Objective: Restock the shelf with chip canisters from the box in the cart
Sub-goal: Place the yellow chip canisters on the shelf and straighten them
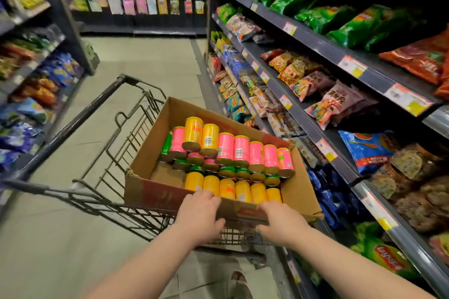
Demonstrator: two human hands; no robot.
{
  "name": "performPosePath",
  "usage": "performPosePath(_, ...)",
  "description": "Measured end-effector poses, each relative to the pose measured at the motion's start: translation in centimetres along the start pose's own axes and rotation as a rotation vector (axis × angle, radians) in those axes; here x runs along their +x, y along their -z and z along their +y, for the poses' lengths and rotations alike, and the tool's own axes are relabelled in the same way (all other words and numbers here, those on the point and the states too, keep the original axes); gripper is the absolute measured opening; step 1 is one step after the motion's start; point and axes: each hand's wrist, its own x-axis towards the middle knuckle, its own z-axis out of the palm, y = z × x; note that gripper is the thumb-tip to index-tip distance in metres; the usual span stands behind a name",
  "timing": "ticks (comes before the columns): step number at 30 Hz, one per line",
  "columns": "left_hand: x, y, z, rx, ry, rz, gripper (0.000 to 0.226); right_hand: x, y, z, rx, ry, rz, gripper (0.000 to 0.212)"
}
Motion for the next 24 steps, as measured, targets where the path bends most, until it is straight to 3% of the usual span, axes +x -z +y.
performPosePath(3,0.3,0.2,-1.8,-0.019,0.041,0.020,0.048,2.0,0.4,-0.6,0.004,0.018,-0.015,0.040)
performPosePath(11,2.8,0.9,-5.6,-0.037,0.156,0.013,0.047,8.7,1.6,-1.7,-0.014,0.084,-0.037,0.053)
performPosePath(24,13.0,-0.1,-8.4,-0.028,0.177,-0.200,0.046,19.9,0.7,-0.4,-0.002,0.106,-0.216,0.050)
